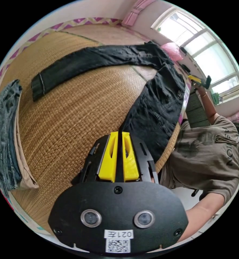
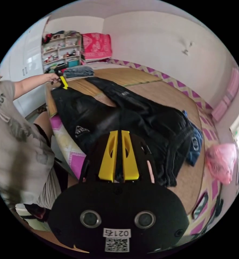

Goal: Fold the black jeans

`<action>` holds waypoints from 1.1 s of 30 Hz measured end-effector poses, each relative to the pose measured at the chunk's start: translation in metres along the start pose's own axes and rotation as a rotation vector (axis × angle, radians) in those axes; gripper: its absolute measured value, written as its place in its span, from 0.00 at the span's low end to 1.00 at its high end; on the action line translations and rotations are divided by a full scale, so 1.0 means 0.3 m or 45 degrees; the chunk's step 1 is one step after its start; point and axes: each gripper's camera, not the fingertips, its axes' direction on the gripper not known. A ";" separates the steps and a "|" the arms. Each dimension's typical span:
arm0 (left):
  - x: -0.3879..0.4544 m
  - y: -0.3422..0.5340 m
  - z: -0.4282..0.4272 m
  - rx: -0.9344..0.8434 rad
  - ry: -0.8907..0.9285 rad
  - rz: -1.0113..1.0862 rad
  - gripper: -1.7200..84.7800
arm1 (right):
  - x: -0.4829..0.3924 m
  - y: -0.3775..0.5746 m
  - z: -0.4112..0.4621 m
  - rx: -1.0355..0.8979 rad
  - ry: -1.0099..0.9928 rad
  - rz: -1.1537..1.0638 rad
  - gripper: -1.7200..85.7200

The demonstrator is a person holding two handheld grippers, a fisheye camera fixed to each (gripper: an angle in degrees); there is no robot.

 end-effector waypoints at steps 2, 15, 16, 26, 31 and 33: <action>0.024 0.097 -0.117 0.247 0.049 -0.011 0.04 | 0.077 0.047 -0.002 -0.034 0.059 0.135 0.06; 0.506 0.459 -0.117 0.441 -0.183 -0.016 0.13 | 0.255 0.088 0.084 -0.157 0.374 0.463 0.06; 0.514 0.459 -0.098 0.417 -0.195 -0.019 0.13 | 0.256 0.074 0.101 -0.169 0.384 0.460 0.06; 0.528 0.556 0.022 0.339 -0.259 -0.245 0.07 | 0.137 0.021 0.165 -0.451 0.592 0.347 0.02; 0.561 0.573 0.012 0.352 -0.270 -0.202 0.06 | 0.054 -0.003 0.146 -0.537 0.679 0.312 0.01; 0.567 0.586 0.002 0.353 -0.269 -0.196 0.06 | 0.002 -0.012 0.138 -0.578 0.741 0.319 0.01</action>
